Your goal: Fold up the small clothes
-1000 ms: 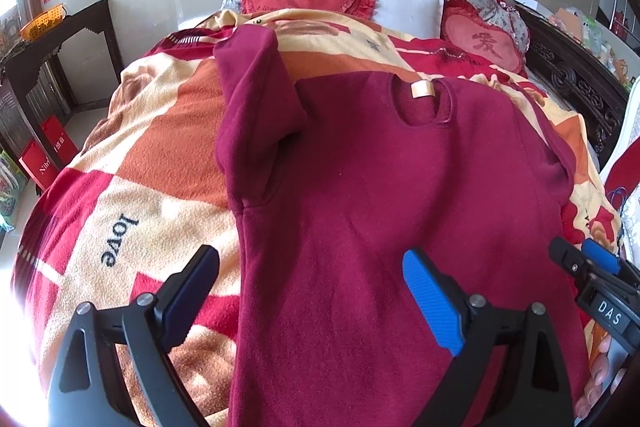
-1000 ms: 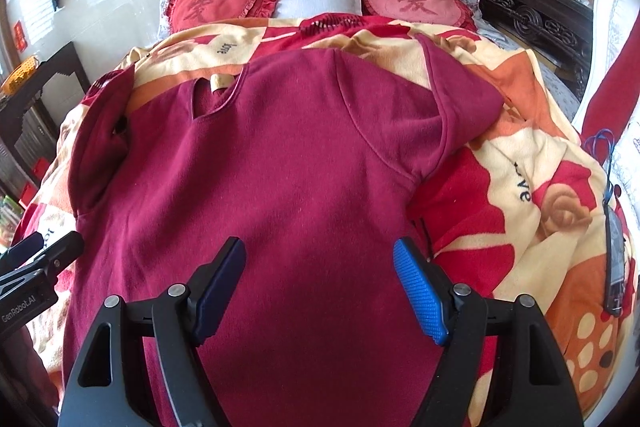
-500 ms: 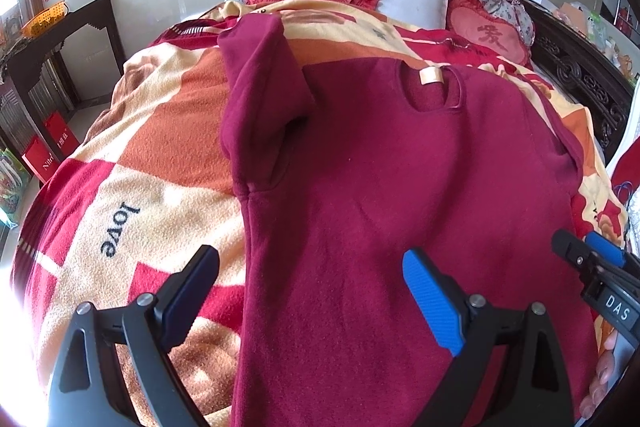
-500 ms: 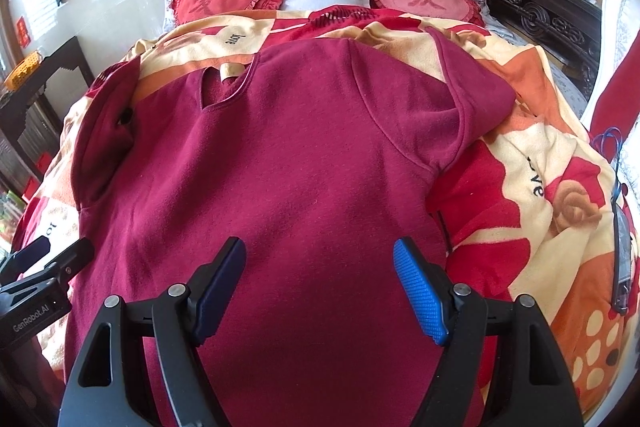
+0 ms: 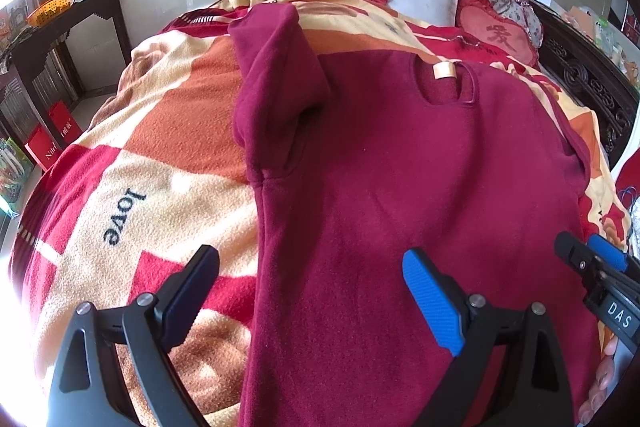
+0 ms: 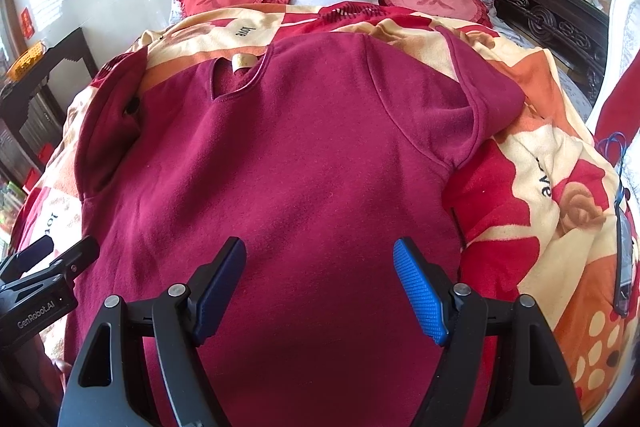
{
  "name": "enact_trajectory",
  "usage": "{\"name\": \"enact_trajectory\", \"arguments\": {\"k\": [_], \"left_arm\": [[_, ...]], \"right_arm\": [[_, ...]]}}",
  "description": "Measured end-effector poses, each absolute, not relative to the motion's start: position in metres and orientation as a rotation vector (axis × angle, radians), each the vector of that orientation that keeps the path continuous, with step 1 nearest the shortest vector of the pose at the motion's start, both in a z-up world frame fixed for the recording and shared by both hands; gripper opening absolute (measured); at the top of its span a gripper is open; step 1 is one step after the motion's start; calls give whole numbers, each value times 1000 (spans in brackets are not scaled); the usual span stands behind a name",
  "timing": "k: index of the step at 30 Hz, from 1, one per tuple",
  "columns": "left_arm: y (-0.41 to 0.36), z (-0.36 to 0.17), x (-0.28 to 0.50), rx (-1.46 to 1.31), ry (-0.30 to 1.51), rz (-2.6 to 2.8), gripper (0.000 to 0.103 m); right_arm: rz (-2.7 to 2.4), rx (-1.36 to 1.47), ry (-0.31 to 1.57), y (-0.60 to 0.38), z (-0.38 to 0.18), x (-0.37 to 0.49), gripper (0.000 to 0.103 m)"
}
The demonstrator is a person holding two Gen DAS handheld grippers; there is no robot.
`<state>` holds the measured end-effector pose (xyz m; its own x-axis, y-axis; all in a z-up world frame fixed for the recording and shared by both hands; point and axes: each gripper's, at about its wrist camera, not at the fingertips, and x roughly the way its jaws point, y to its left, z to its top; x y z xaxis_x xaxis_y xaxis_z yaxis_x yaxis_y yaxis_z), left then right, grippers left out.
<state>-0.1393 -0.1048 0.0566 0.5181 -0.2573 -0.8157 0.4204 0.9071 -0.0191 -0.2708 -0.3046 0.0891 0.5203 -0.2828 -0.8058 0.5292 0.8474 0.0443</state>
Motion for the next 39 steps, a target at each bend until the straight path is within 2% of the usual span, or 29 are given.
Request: {"name": "enact_trajectory", "arguments": {"k": [39], "left_arm": [[-85, 47, -127, 157, 975, -355, 96]], "right_arm": [[-453, 279, 938, -287, 81, -254, 61]]}}
